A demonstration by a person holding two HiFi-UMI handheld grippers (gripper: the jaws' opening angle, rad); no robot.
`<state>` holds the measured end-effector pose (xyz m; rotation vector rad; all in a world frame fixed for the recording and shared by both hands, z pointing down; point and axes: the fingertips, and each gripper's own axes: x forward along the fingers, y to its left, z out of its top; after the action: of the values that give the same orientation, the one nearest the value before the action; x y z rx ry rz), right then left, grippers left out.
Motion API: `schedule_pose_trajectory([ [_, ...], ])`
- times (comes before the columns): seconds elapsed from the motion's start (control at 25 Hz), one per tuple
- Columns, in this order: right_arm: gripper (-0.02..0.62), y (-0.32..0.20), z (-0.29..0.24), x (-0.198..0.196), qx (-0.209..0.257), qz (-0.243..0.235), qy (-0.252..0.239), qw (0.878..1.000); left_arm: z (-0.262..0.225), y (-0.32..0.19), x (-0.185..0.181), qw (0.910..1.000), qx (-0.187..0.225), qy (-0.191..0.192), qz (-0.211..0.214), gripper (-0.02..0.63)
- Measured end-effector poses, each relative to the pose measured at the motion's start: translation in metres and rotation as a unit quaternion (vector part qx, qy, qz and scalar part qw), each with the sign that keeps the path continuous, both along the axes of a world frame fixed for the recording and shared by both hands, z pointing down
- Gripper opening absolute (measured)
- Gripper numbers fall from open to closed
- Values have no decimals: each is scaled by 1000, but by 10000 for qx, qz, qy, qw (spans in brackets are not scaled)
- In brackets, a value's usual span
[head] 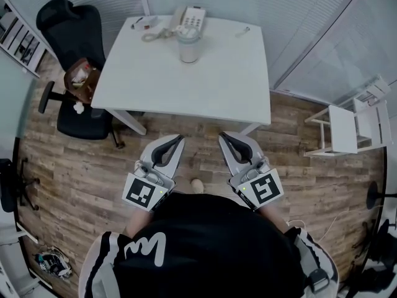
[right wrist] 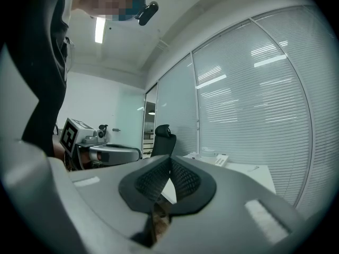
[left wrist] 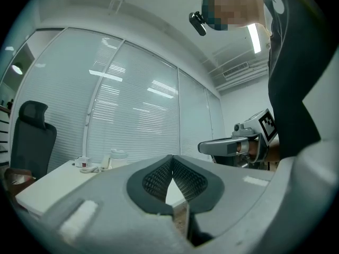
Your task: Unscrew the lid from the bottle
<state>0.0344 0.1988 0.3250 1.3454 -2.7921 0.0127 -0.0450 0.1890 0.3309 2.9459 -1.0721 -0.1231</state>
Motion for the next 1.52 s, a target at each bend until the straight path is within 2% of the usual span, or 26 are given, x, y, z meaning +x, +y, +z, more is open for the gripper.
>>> schedule_pose_trajectory([
  [0.28, 2, -1, 4, -6, -16, -76, -131, 9999, 18, 4, -17, 9991, -179, -325, -225, 5],
  [0.4, 2, -3, 5, -9, -20, -77, -231, 9997, 19, 3, -20, 9993, -69, -304, -221, 5],
  [0.56, 2, -4, 4, -9, -135, -52, -178, 9997, 21, 2, -18, 9992, -198, -297, -199, 5],
  [0.88, 2, -31, 10, -6, -184, 121, -13, 9998, 25, -27, -18, 9991, -315, -282, -59, 5],
  [1.52, 2, -116, 1, -24, 0, 226, 30, 9997, 17, -120, -30, 9998, -113, -132, 51, 5],
])
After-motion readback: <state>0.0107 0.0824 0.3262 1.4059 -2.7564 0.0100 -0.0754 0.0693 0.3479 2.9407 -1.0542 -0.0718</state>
